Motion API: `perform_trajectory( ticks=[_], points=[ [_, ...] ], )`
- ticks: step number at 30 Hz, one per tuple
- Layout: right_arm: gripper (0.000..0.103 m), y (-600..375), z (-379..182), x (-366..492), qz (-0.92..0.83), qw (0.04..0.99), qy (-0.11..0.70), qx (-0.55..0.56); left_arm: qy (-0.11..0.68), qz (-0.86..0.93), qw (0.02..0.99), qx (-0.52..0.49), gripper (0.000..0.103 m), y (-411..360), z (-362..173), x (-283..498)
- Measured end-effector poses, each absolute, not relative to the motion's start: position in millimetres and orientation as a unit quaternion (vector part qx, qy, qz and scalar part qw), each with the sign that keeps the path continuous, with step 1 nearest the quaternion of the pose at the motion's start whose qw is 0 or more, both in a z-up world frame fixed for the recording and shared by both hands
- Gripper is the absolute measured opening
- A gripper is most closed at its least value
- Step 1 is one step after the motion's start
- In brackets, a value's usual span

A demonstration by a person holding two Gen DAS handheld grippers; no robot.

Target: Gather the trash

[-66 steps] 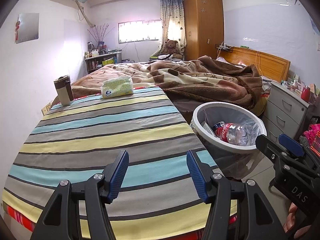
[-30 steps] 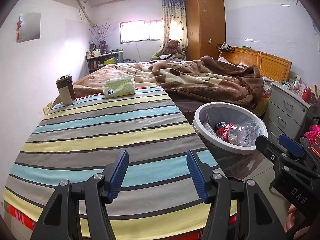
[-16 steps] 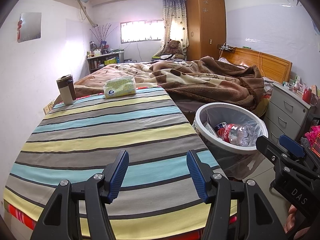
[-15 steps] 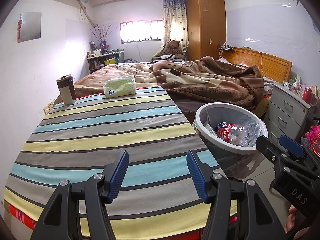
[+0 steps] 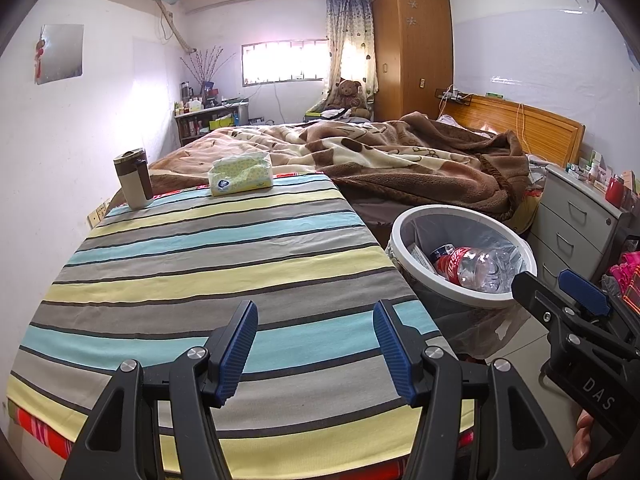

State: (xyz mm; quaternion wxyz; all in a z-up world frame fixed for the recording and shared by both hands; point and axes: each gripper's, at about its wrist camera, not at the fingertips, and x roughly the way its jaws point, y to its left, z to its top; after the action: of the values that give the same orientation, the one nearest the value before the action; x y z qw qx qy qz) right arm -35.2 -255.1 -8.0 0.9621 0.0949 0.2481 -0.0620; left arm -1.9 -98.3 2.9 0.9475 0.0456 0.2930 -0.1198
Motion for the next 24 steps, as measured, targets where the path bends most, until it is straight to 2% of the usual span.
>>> perform_trajectory(
  ticks=[24],
  points=[
    [0.076, -253.8, -8.1, -35.8, -0.062, 0.962, 0.249, 0.095, 0.294, -0.119, 0.947, 0.045, 0.06, -94.5, 3.4, -2.2]
  ],
)
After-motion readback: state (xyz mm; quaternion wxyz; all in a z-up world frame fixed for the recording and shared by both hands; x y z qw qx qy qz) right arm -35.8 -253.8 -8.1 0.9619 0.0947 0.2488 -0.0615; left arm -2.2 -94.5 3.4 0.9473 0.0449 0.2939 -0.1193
